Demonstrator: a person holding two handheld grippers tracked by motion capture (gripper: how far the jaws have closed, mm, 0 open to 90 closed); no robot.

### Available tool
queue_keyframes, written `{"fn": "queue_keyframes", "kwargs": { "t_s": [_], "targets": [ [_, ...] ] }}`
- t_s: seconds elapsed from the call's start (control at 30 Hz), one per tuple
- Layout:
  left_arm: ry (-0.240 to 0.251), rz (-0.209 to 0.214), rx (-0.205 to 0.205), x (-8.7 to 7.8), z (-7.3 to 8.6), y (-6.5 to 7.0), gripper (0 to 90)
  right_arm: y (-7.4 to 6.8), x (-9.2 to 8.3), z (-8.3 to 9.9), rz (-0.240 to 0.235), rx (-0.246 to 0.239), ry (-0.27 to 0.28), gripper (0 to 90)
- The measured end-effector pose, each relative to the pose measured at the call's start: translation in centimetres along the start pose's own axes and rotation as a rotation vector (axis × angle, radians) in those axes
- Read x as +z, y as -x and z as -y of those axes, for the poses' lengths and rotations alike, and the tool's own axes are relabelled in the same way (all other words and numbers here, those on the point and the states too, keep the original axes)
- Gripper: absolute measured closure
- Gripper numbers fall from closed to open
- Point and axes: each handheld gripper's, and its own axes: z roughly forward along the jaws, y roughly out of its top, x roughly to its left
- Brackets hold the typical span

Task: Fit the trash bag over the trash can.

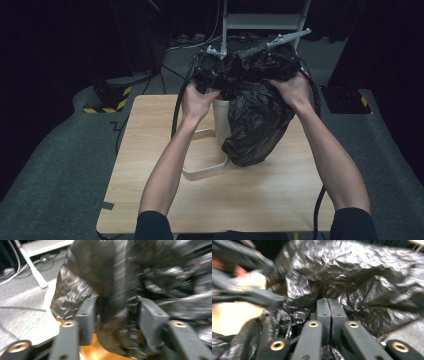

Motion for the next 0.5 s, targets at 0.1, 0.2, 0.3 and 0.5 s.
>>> {"fn": "queue_keyframes", "kwargs": {
  "t_s": [0.1, 0.2, 0.3, 0.5],
  "targets": [
    [0.033, 0.03, 0.004, -1.5, 0.4, 0.7, 36.1, -0.1, 1.5, 0.1, -0.012, -0.004, -0.064, 89.7],
    [0.034, 0.063, 0.019, -2.2, 0.9, 1.7, 32.7, -0.2, 2.3, 0.2, -0.027, -0.003, -0.121, 89.8],
    [0.03, 0.078, 0.051, -2.2, 1.3, 2.9, 31.7, -0.3, 2.9, 0.2, -0.037, -0.006, -0.157, 89.7],
    [0.033, 0.084, 0.098, -1.5, 1.8, 4.4, 47.4, -0.3, 3.0, 0.2, -0.038, -0.007, -0.182, 86.6]
  ]
}}
